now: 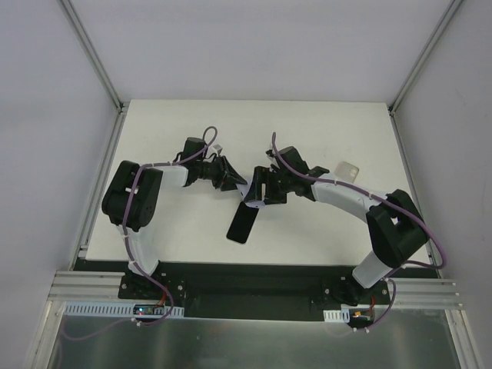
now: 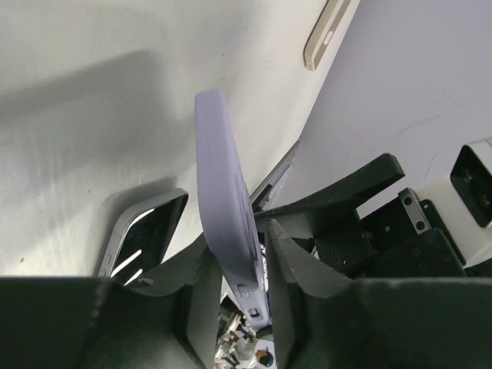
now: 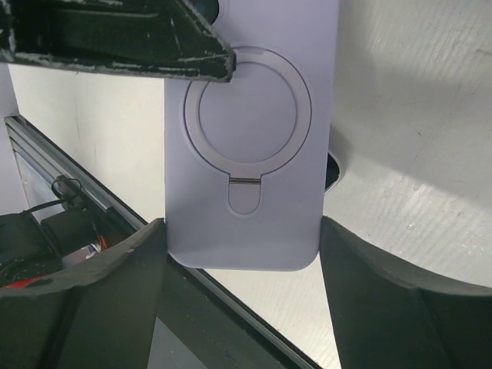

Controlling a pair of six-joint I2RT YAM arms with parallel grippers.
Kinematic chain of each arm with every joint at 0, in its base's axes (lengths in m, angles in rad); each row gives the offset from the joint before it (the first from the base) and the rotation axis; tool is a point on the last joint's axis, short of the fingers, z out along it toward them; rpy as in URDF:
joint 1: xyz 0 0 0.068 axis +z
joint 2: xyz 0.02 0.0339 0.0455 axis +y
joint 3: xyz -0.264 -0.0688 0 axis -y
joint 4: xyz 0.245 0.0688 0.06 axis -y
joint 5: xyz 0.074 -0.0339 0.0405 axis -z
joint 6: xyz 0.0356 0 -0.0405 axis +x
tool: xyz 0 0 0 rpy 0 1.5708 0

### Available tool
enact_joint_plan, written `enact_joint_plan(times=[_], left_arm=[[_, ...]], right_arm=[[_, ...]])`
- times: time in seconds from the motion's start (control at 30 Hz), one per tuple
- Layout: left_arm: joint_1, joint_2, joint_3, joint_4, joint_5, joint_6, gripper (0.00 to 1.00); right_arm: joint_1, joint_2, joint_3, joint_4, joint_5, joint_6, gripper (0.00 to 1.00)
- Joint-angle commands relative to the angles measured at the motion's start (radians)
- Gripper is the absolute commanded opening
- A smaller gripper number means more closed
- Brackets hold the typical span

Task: Take the phone out of the phone case
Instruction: Adjust the phone.

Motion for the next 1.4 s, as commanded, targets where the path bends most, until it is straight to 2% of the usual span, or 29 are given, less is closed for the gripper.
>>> enact_joint_plan(times=[0.0, 0.03, 0.1, 0.13, 0.17, 0.23, 0.3, 0.33, 0.37, 0.43, 0.67, 0.73, 0.8, 0.83, 0.9, 0.97, 1.07, 1.1, 1.37], left_arm=[[-0.018, 0.017, 0.067, 0.034, 0.042, -0.019, 0.09], [-0.018, 0.017, 0.069, 0.034, 0.044, -0.026, 0.02], [-0.018, 0.008, 0.066, 0.035, 0.051, -0.049, 0.00], [-0.018, -0.001, 0.052, 0.034, 0.050, -0.060, 0.00], [-0.018, -0.012, 0.043, 0.035, 0.044, -0.071, 0.00], [-0.018, -0.050, 0.020, 0.034, 0.025, -0.103, 0.00], [-0.018, -0.085, 0.011, 0.024, 0.003, -0.129, 0.00], [-0.019, -0.095, 0.011, 0.000, -0.004, -0.132, 0.00], [-0.023, -0.104, 0.011, -0.020, -0.011, -0.132, 0.00], [-0.027, -0.130, 0.006, -0.060, -0.037, -0.132, 0.00], [-0.038, -0.174, 0.012, -0.146, -0.080, -0.123, 0.00], [-0.038, -0.174, 0.029, -0.183, -0.088, -0.097, 0.00], [-0.038, -0.168, 0.031, -0.213, -0.096, -0.085, 0.00], [-0.038, -0.167, 0.029, -0.215, -0.097, -0.085, 0.00], [-0.038, -0.168, 0.024, -0.217, -0.100, -0.083, 0.00], [-0.038, -0.168, 0.024, -0.218, -0.099, -0.083, 0.00], [-0.038, -0.170, 0.029, -0.221, -0.100, -0.083, 0.00], [-0.038, -0.171, 0.028, -0.220, -0.099, -0.082, 0.00], [-0.038, -0.176, 0.014, -0.224, -0.100, -0.078, 0.00]], right_arm=[[0.031, -0.081, 0.074, -0.059, 0.020, -0.063, 0.29], [0.038, -0.095, 0.080, -0.083, 0.038, -0.098, 0.37], [0.070, -0.107, 0.120, -0.192, 0.150, -0.144, 0.48], [0.089, -0.122, 0.140, -0.268, 0.202, -0.166, 0.62], [0.127, -0.130, 0.167, -0.302, 0.309, -0.204, 0.70], [0.170, -0.145, 0.198, -0.378, 0.429, -0.235, 0.83], [0.231, -0.147, 0.229, -0.405, 0.561, -0.264, 0.87], [0.253, -0.142, 0.238, -0.424, 0.601, -0.272, 0.96], [0.291, -0.135, 0.252, -0.435, 0.674, -0.278, 1.00], [0.326, -0.101, 0.299, -0.458, 0.736, -0.298, 0.96], [0.464, 0.061, 0.460, -0.539, 0.971, -0.376, 0.96], [0.485, 0.113, 0.512, -0.566, 1.017, -0.425, 0.99], [0.505, 0.146, 0.532, -0.579, 1.035, -0.448, 0.89], [0.512, 0.167, 0.539, -0.582, 1.049, -0.462, 0.78], [0.526, 0.184, 0.546, -0.587, 1.060, -0.466, 0.66], [0.531, 0.204, 0.545, -0.593, 1.070, -0.468, 0.65], [0.537, 0.230, 0.545, -0.596, 1.087, -0.473, 0.56], [0.537, 0.236, 0.546, -0.597, 1.092, -0.471, 0.48], [0.548, 0.302, 0.557, -0.594, 1.156, -0.503, 0.32]])
